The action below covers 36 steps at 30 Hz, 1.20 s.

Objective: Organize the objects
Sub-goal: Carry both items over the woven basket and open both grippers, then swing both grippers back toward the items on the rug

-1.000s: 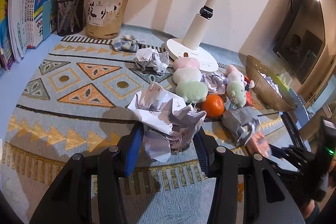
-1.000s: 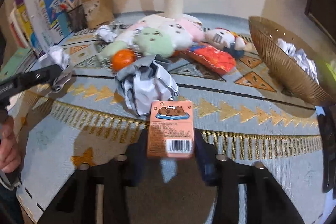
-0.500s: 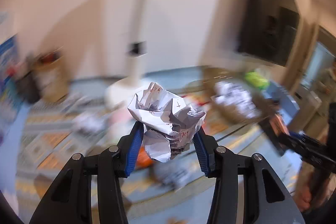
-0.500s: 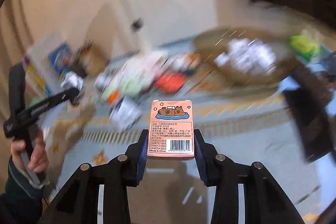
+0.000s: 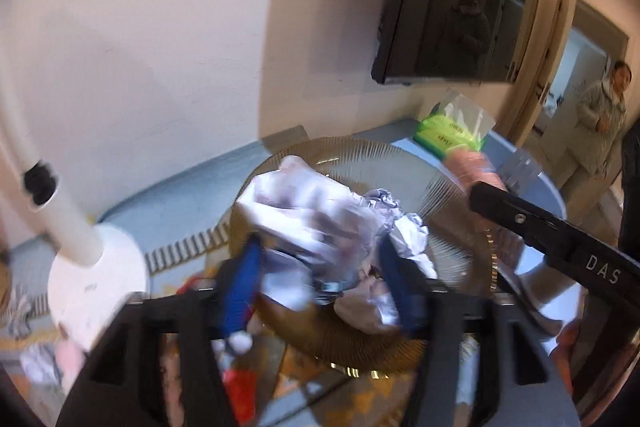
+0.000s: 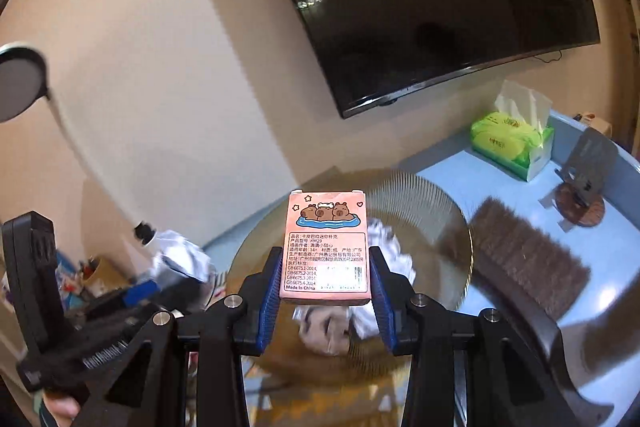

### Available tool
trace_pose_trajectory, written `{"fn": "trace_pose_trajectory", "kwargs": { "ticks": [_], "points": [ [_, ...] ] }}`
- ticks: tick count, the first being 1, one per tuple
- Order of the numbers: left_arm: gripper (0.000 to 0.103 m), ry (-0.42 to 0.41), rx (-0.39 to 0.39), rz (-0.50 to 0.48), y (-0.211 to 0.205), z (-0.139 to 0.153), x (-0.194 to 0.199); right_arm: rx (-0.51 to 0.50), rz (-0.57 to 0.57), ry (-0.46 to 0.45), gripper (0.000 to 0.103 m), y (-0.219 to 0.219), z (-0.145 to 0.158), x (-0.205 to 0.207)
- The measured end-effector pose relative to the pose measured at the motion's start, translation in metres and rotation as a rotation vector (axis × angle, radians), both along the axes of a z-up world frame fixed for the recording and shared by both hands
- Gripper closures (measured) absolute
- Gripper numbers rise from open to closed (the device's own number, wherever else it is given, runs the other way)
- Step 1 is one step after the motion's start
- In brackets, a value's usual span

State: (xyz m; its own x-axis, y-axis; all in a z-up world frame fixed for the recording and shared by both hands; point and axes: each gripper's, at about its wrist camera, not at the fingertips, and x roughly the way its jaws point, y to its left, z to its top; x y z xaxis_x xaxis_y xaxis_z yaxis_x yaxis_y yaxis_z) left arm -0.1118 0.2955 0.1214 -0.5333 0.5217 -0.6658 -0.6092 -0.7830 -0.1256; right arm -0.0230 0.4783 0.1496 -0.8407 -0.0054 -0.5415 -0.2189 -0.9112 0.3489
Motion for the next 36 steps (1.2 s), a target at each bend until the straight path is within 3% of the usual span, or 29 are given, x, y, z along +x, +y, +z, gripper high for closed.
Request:
{"fn": "trace_pose_trajectory", "kwargs": {
  "ticks": [2, 3, 6, 10, 15, 17, 18, 19, 21, 25, 30, 32, 34, 36],
  "points": [
    [0.025, -0.008, -0.039, 0.015, 0.000, -0.005, -0.001, -0.015, 0.035, -0.040, 0.053, 0.009, -0.007, -0.022],
    [0.025, -0.024, -0.035, 0.007, -0.006, -0.006, 0.001, -0.025, 0.036, -0.058, 0.042, 0.014, -0.010, -0.027],
    [0.025, -0.033, -0.003, 0.007, -0.038, 0.001, 0.019, -0.080, 0.038, -0.075, 0.041, 0.026, -0.023, -0.020],
    [0.025, 0.023, 0.055, 0.037, -0.100, 0.028, 0.054, -0.122, 0.071, -0.070, 0.040, 0.017, -0.030, 0.012],
    [0.018, 0.086, 0.099, 0.156, -0.192, 0.067, 0.093, -0.132, 0.203, -0.051, 0.037, -0.037, -0.026, 0.044],
    [0.016, 0.106, 0.079, 0.236, -0.229, 0.080, 0.106, -0.109, 0.262, -0.042, 0.029, -0.070, -0.025, 0.054],
    [0.003, 0.111, 0.045, 0.287, -0.243, 0.083, 0.109, -0.097, 0.283, -0.040, 0.015, -0.086, -0.028, 0.057],
    [0.001, 0.109, -0.009, 0.350, -0.258, 0.082, 0.112, -0.083, 0.299, -0.039, 0.005, -0.103, -0.032, 0.060],
    [0.001, 0.113, -0.067, 0.434, -0.284, 0.070, 0.117, -0.075, 0.324, -0.047, 0.005, -0.128, -0.045, 0.061],
    [0.001, 0.058, -0.056, 0.488, -0.318, 0.005, 0.114, -0.024, 0.323, -0.094, 0.005, -0.166, -0.089, 0.055],
    [0.001, 0.007, 0.050, 0.494, -0.332, -0.066, 0.100, 0.000, 0.320, -0.122, 0.005, -0.175, -0.114, 0.058],
    [0.001, -0.001, 0.089, 0.520, -0.333, -0.083, 0.102, 0.023, 0.309, -0.090, 0.004, -0.172, -0.111, 0.061],
    [0.002, -0.056, 0.070, 0.547, -0.331, -0.090, 0.099, 0.003, 0.303, -0.100, 0.001, -0.168, -0.113, 0.059],
    [0.001, -0.004, 0.106, 0.540, -0.333, -0.083, 0.107, -0.011, 0.296, -0.116, 0.001, -0.166, -0.115, 0.057]
  ]
}}
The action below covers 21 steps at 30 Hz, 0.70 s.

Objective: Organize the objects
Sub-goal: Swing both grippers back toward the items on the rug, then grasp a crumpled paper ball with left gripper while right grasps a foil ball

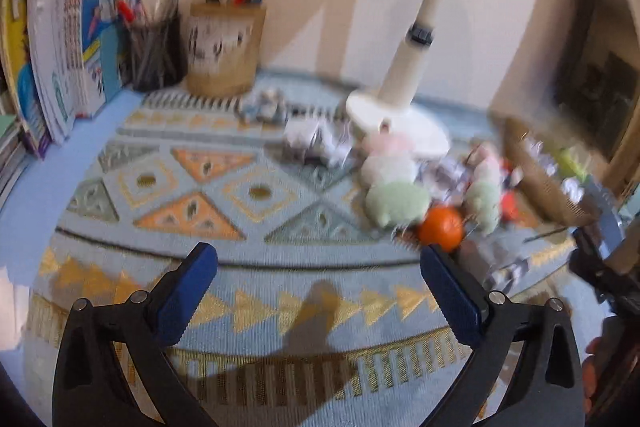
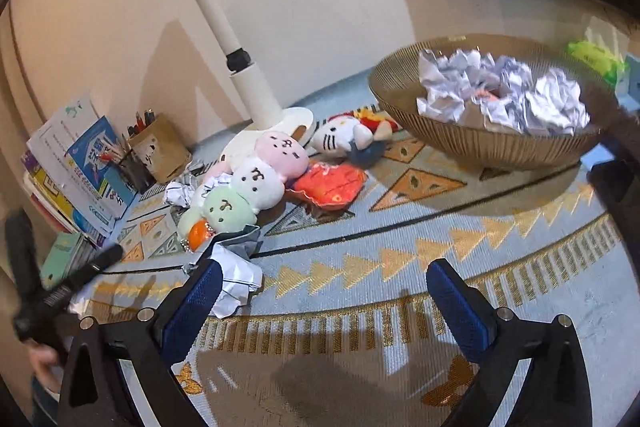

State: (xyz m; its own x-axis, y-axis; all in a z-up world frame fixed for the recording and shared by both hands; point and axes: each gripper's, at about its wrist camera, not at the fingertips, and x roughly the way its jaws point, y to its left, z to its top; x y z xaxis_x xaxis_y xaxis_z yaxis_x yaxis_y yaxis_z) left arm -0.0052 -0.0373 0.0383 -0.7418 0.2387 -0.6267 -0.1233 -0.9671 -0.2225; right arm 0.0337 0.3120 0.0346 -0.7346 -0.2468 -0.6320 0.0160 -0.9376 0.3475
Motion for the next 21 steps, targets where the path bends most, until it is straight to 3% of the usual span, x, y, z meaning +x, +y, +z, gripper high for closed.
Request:
{"fn": "trace_pose_trajectory", "kwargs": {
  "ticks": [8, 18, 21],
  "points": [
    [0.001, -0.032, 0.029, -0.004, -0.004, -0.004, -0.004, 0.029, 0.001, -0.003, 0.001, -0.005, 0.000, -0.002],
    [0.001, -0.037, 0.029, -0.004, -0.006, -0.005, -0.004, 0.149, 0.021, 0.010, 0.001, -0.027, 0.001, 0.001],
    [0.001, -0.065, 0.067, 0.010, -0.013, -0.002, -0.009, 0.175, 0.032, 0.014, 0.001, -0.032, 0.002, 0.002]
  ]
}}
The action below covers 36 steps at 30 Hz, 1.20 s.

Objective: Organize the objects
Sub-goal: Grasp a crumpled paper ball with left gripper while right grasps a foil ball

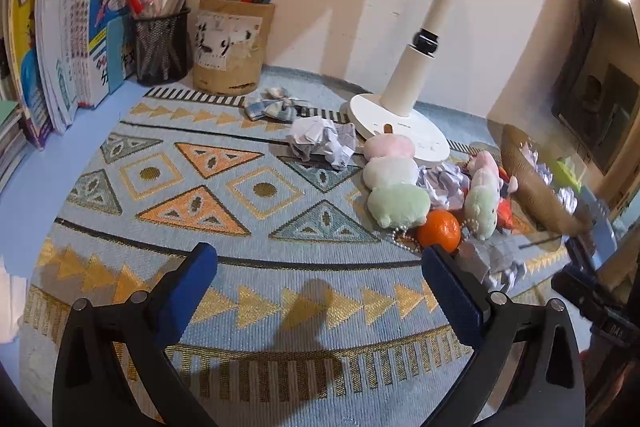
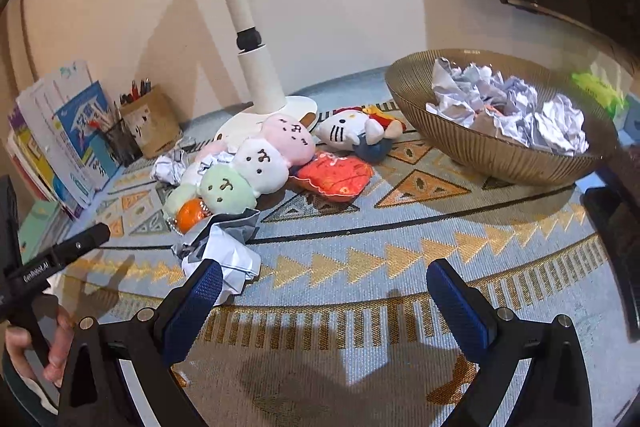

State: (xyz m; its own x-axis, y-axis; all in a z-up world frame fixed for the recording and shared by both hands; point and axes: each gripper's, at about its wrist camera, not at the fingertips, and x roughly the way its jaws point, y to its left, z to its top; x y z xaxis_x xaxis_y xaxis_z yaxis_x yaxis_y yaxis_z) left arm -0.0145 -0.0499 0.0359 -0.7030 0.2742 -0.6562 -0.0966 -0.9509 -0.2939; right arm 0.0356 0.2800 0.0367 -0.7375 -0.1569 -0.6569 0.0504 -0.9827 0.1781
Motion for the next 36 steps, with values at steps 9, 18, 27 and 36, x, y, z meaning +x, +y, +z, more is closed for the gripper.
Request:
{"fn": "trace_pose_trajectory", "kwargs": {
  "ticks": [9, 18, 27, 36],
  "points": [
    [0.002, -0.028, 0.054, 0.000, -0.023, 0.034, -0.073, -0.245, 0.171, -0.122, 0.000, -0.017, 0.008, -0.032],
    [0.025, -0.131, -0.017, -0.037, 0.013, -0.016, -0.138, -0.140, 0.179, -0.097, 0.000, -0.059, -0.007, -0.046],
    [0.062, -0.052, -0.117, -0.088, 0.026, 0.009, -0.110, -0.083, 0.175, -0.104, 0.019, -0.068, -0.010, -0.047],
    [0.062, 0.011, 0.004, -0.177, 0.023, 0.040, 0.018, -0.152, 0.195, -0.046, 0.049, -0.055, 0.012, -0.015]
  ]
}}
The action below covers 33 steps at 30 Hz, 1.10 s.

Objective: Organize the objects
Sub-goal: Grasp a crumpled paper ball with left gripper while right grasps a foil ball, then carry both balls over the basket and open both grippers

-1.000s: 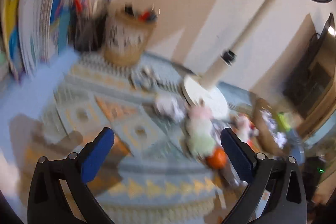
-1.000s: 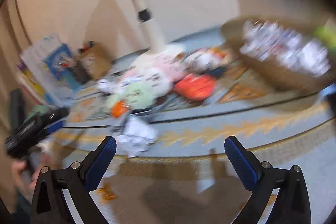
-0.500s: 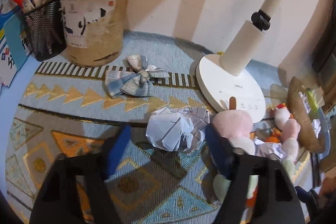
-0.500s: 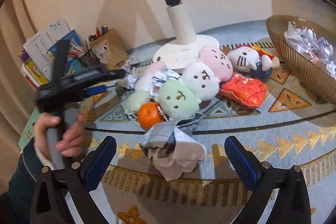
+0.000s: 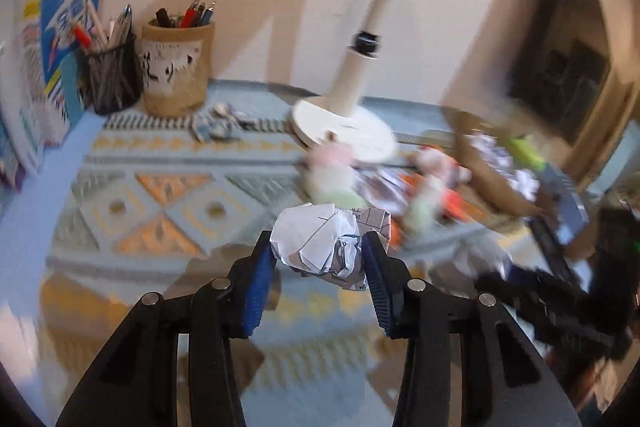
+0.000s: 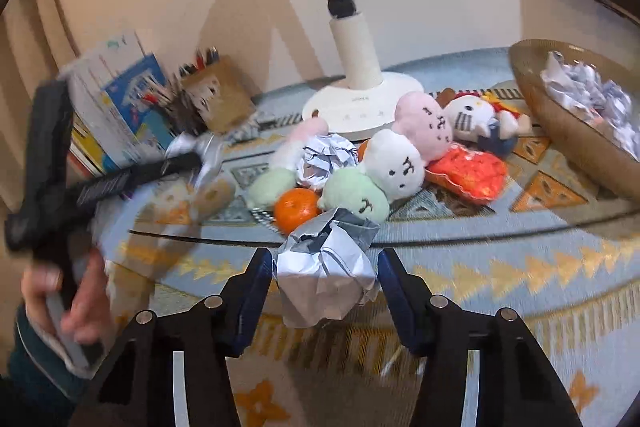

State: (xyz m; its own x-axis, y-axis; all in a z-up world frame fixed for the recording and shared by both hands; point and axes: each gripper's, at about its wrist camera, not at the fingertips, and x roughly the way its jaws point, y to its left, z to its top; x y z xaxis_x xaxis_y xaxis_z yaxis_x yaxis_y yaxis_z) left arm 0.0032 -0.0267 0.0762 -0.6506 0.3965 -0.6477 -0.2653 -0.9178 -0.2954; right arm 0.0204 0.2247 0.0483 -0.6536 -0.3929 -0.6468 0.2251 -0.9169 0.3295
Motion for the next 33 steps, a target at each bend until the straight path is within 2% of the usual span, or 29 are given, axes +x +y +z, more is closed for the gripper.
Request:
{"fn": "trace_pose_trajectory", "kwargs": {
  "ticks": [2, 4, 7, 10, 11, 13, 15, 18, 24, 27, 29, 30, 33],
  "points": [
    [0.062, -0.001, 0.016, 0.001, 0.003, -0.008, 0.022, -0.003, -0.011, 0.022, 0.049, 0.010, 0.009, 0.019],
    [0.062, 0.025, -0.003, 0.013, 0.014, -0.017, 0.037, 0.010, -0.001, 0.015, 0.049, 0.016, 0.012, 0.030],
    [0.062, 0.046, -0.001, -0.028, 0.028, -0.028, 0.044, 0.098, -0.013, -0.002, 0.048, 0.021, 0.006, 0.042],
    [0.062, 0.054, -0.019, -0.034, 0.031, -0.033, 0.047, 0.126, 0.008, -0.041, 0.047, 0.024, -0.008, 0.046],
    [0.062, 0.064, -0.011, -0.030, 0.030, -0.032, 0.047, 0.119, 0.013, -0.049, 0.044, 0.026, -0.011, 0.048],
    [0.062, 0.060, 0.003, -0.030, 0.027, -0.033, 0.045, 0.105, 0.013, -0.050, 0.027, 0.030, -0.015, 0.055],
    [0.061, 0.048, -0.001, -0.031, 0.029, -0.035, 0.046, 0.109, 0.004, -0.046, 0.016, 0.031, -0.015, 0.057],
    [0.061, 0.058, -0.007, -0.036, 0.030, -0.034, 0.048, 0.115, -0.011, -0.039, 0.014, 0.031, -0.014, 0.055],
    [0.060, 0.065, -0.010, -0.032, 0.030, -0.034, 0.049, 0.139, -0.024, -0.087, 0.014, 0.026, -0.021, 0.046],
    [0.060, 0.058, -0.002, -0.031, 0.028, -0.035, 0.048, 0.099, -0.006, -0.096, 0.014, 0.022, -0.020, 0.042],
    [0.060, 0.053, 0.001, -0.028, 0.028, -0.035, 0.047, 0.113, 0.001, -0.106, 0.026, 0.014, -0.024, 0.039],
    [0.060, 0.051, 0.002, -0.027, 0.028, -0.035, 0.047, 0.149, 0.018, -0.114, 0.043, 0.006, -0.027, 0.039],
    [0.060, 0.059, -0.002, -0.026, 0.029, -0.035, 0.048, 0.215, 0.060, -0.056, 0.049, -0.009, -0.024, 0.049]
  ]
}}
